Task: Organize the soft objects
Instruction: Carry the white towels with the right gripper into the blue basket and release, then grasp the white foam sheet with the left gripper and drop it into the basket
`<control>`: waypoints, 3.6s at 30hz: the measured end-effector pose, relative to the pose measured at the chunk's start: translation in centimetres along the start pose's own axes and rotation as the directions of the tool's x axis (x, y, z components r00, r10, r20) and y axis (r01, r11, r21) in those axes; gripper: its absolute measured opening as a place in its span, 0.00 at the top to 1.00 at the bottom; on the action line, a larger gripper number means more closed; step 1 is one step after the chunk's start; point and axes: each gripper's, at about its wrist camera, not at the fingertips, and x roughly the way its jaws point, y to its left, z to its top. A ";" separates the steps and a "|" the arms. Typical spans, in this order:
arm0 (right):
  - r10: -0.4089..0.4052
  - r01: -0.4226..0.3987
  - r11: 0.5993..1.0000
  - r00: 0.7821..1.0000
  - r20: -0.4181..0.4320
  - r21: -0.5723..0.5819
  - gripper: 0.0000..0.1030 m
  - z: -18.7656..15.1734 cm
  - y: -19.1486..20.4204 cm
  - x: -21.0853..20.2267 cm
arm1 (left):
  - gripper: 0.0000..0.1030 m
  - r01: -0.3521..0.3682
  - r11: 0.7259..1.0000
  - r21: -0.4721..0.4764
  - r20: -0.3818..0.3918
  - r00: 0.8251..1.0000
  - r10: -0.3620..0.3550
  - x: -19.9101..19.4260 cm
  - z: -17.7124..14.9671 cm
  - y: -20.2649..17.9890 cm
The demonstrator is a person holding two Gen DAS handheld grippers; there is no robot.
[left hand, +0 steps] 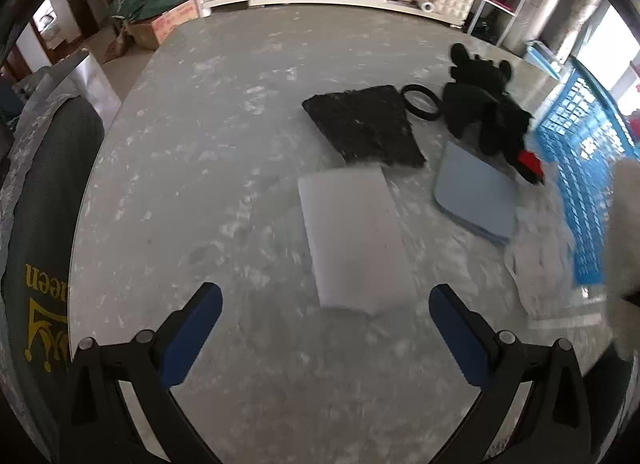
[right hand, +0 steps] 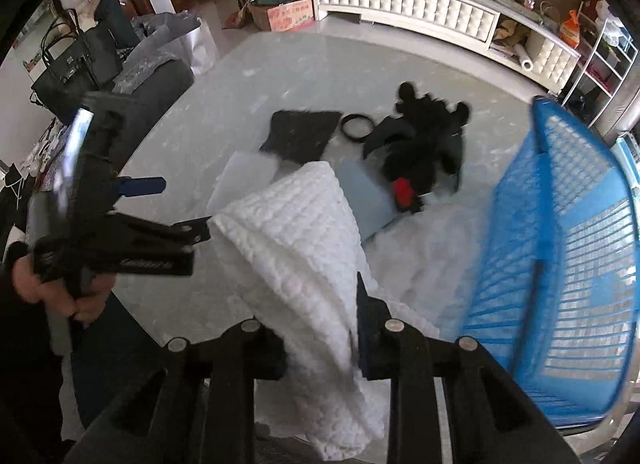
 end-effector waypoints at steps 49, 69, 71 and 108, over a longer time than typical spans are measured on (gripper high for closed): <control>-0.288 0.314 0.947 0.924 -0.252 0.067 0.71 1.8 -18.9 8.2 | 0.30 -0.069 0.998 0.009 -0.033 0.997 0.069 5.5 3.4 -0.9; -0.309 0.322 0.945 0.935 -0.176 0.051 0.01 2.5 -17.0 4.6 | 0.48 -0.026 0.999 -0.028 -0.068 0.997 0.024 3.3 1.9 -1.3; -0.313 0.326 0.943 0.938 -0.147 0.068 0.00 1.6 -16.7 3.0 | 0.48 -0.007 0.999 -0.038 -0.067 0.998 0.004 2.8 1.5 -1.3; -0.249 0.222 0.923 0.967 0.048 0.315 0.00 -9.7 -18.0 -6.2 | 0.48 0.208 0.907 0.366 0.070 0.966 -0.250 -12.0 3.9 -21.3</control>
